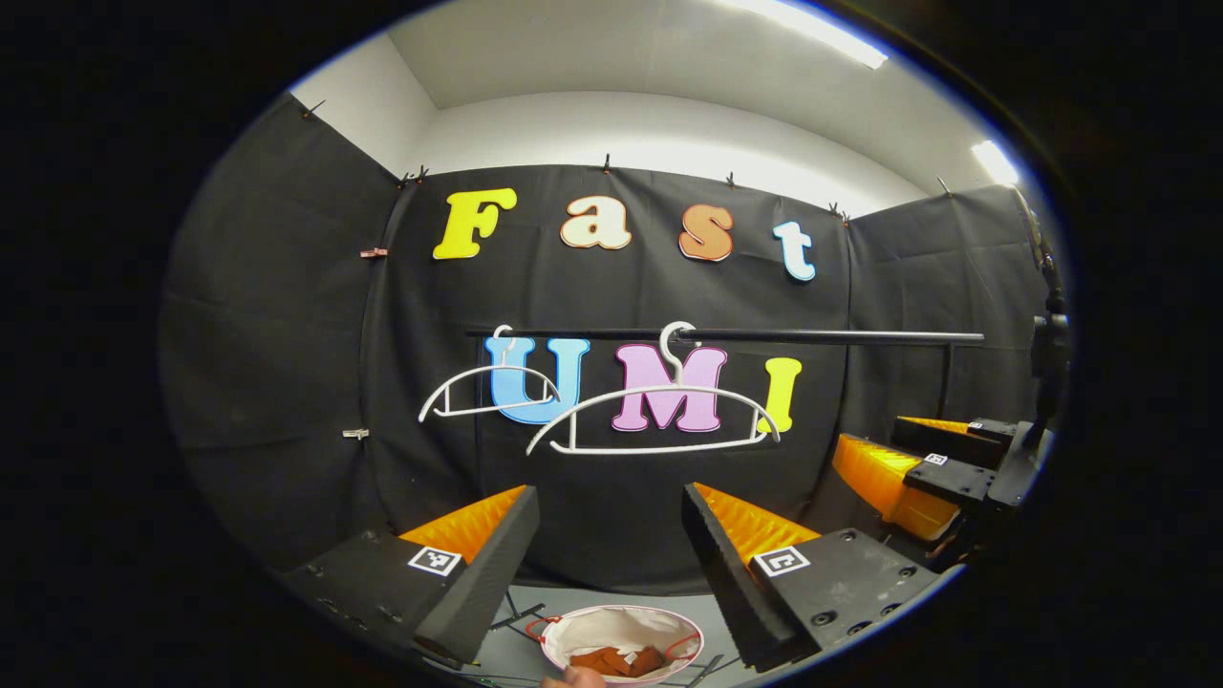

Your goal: Grasp the clothes on the hanger with both hands and then place them into the laundry hamper below.

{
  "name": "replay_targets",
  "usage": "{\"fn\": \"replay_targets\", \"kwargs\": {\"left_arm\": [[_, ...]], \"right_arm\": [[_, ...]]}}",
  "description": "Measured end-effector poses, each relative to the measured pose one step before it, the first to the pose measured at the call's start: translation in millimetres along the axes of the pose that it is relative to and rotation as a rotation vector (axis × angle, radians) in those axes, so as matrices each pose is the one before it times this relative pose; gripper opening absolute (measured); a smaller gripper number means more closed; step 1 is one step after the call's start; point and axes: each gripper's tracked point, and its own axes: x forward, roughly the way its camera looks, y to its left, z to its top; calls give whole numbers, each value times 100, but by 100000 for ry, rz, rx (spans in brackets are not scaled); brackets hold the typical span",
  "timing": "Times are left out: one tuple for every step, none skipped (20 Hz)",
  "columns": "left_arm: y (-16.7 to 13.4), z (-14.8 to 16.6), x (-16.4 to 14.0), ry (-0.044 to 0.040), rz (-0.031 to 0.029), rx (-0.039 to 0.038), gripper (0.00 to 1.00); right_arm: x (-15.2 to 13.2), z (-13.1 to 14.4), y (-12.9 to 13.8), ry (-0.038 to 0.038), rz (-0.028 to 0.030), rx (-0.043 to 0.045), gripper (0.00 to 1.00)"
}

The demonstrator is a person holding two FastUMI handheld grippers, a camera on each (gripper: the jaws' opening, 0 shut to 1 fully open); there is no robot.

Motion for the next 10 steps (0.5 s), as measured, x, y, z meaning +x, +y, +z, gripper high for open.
{"fn": "replay_targets", "kwargs": {"left_arm": [[-196, -112, -198, 167, -73, -1, 95], [51, 57, 54, -53, -34, 97, 95], [-68, -48, 137, 185, -230, 70, 92], [-24, 71, -16, 50, -68, 203, 95], [-95, -67, 37, 61, -108, 181, 95], [60, 46, 59, -65, 80, 138, 95], [-53, -5, -65, 64, -145, 159, 95], [-75, 49, -48, -137, -3, 89, 95], [-91, -92, 31, 108, -106, -19, 95], [-49, 1, -99, -32, 90, -30, 95]], "right_arm": [[-42, 24, 21, -72, 123, -143, 98], [-20, 14, 34, -24, 82, -130, 98], [106, -4, 21, -11, -11, -92, 98], [-5, -2, -7, 158, 31, -56, 100], [-71, -31, 54, 32, 123, 7, 99], [-37, -8, -18, 132, -81, -112, 98], [32, -75, -78, -56, 31, -115, 100], [-24, 13, 15, 11, 30, -192, 100], [-3, -16, -24, -22, 17, -124, 98], [-22, 31, -6, 41, 121, -67, 98]]}}
